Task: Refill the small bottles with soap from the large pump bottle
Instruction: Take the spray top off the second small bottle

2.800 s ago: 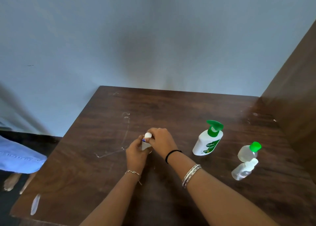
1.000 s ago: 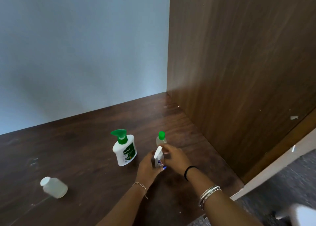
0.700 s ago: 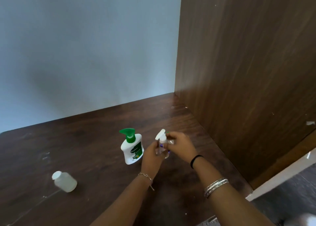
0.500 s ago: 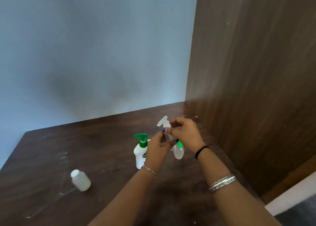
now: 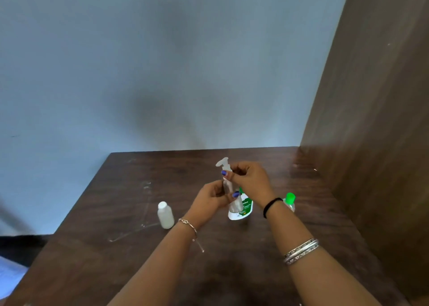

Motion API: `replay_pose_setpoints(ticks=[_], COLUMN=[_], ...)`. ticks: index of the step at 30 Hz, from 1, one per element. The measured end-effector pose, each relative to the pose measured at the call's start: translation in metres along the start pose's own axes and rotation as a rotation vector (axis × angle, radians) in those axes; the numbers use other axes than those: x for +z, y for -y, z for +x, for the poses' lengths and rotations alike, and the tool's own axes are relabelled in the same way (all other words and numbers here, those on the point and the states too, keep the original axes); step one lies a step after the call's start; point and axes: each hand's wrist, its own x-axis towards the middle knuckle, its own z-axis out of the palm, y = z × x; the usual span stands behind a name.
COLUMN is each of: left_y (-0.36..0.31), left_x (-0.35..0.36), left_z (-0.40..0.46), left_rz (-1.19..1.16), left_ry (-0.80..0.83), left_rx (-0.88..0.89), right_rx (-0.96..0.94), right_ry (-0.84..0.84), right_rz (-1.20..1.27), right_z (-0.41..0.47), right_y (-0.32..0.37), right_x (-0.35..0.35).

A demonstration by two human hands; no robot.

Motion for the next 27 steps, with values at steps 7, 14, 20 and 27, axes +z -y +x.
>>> replay_pose_setpoints(ticks=[7, 14, 20, 27], left_y=[0.002, 0.004, 0.004, 0.006], left_x=[-0.019, -0.010, -0.007, -0.016], left_z=[-0.016, -0.016, -0.012, -0.014], left_rz=[-0.028, -0.064, 0.029, -0.072], left_ry=[0.045, 0.040, -0.014, 0.018], left_rx=[-0.062, -0.068, -0.053, -0.129], right_rx=[0.131, 0.108, 0.099, 0.159], right_ry=[0.301, 0.147, 0.074, 0.170], right_rz=[0.370, 0.281, 0.211, 0.485], right_z=[0.000, -0.004, -0.001, 0.000], right_y=[-0.006, -0.009, -0.014, -0.011], right_x=[0.004, 0.009, 0.011, 0.013])
